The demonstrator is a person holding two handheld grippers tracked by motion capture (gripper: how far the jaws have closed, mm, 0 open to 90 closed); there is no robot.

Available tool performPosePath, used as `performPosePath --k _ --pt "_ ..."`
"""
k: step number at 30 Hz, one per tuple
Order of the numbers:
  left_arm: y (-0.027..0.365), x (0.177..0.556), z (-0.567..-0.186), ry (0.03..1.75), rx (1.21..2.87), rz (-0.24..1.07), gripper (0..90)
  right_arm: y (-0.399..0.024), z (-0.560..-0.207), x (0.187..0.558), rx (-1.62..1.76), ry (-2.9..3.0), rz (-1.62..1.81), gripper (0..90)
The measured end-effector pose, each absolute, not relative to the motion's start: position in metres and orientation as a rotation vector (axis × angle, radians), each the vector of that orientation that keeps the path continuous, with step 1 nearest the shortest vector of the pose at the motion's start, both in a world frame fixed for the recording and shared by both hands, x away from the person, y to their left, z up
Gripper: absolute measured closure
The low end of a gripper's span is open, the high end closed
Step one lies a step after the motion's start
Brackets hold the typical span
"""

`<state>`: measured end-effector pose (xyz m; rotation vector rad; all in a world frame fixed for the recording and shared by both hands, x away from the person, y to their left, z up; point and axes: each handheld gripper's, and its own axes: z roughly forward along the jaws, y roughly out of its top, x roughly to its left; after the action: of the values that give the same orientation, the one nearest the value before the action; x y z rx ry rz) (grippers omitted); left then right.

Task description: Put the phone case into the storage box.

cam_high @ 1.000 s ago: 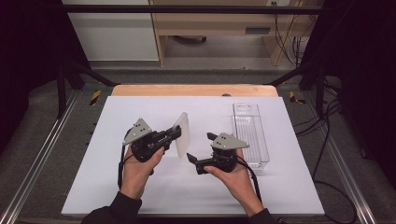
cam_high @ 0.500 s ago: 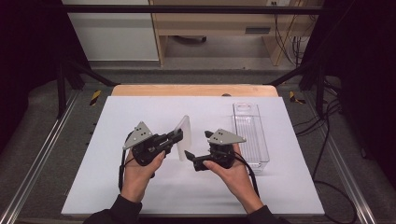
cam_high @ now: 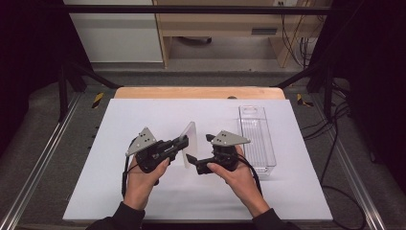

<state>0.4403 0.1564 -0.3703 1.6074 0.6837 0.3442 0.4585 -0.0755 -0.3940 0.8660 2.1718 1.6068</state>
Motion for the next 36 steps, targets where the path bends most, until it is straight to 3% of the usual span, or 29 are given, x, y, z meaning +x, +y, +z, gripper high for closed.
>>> performPosePath --k 15,27,36 --pt "0.152 0.438 -0.371 0.655 1.591 0.297 81.4 -0.069 -0.396 0.464 0.876 2.181 1.652 5.8" --pt "0.153 0.436 -0.370 0.661 1.560 0.274 81.4 -0.067 -0.395 0.463 0.855 2.179 1.687 14.9" --pt "0.156 0.435 -0.368 0.671 1.542 0.270 81.4 -0.064 -0.389 0.464 0.858 2.189 1.679 15.1"
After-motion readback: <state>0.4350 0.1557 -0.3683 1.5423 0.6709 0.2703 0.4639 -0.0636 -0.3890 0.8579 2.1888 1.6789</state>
